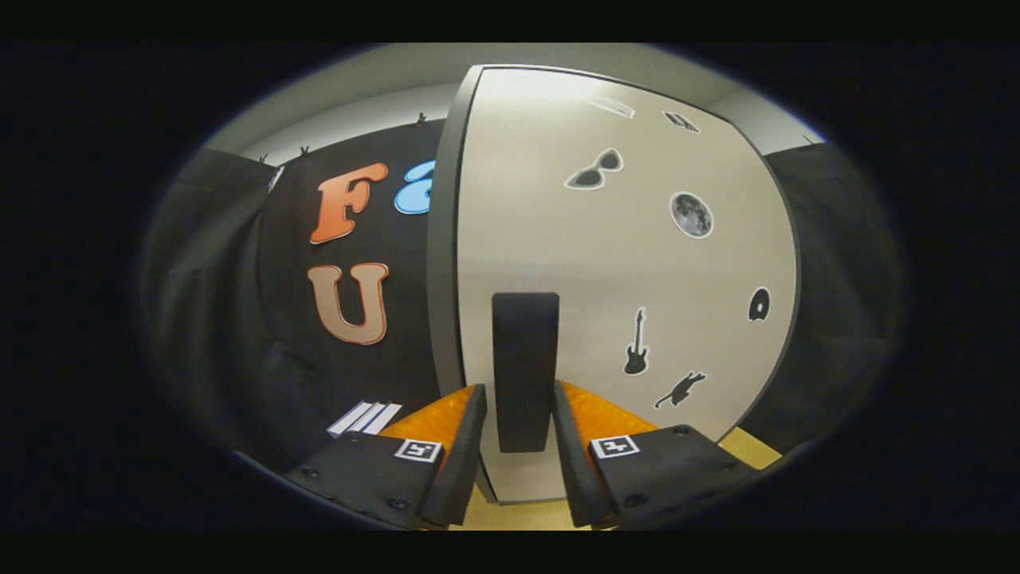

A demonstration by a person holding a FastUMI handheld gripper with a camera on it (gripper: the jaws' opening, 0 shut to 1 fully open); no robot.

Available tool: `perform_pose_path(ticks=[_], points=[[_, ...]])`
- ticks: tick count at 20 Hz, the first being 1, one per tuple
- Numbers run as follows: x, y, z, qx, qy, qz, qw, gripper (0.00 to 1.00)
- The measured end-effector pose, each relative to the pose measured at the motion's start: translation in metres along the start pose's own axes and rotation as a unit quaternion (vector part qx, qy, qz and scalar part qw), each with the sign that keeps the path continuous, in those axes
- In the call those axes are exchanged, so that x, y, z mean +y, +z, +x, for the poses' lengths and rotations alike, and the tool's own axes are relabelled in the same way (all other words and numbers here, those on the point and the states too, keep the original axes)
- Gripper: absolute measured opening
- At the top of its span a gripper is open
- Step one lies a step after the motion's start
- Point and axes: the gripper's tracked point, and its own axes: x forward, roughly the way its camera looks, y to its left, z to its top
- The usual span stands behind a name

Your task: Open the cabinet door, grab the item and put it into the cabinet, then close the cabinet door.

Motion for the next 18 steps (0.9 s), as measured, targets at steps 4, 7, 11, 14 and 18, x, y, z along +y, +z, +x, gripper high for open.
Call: perform_pose_path(ticks=[4, 7, 11, 14, 18], points=[[-0.001, -0.001, 0.001, 0.005, -0.002, 0.005, 1.000, 0.40], [-0.003, -0.002, 0.001, 0.007, -0.010, -0.002, 1.000, 0.35], [-0.004, -0.002, -0.005, -0.003, -0.030, 0.006, 1.000, 0.25], [-0.009, -0.002, -0.013, -0.008, -0.037, 0.005, 0.999, 0.23], [-0.017, -0.001, -0.025, -0.018, -0.044, 0.002, 0.999, 0.23]])
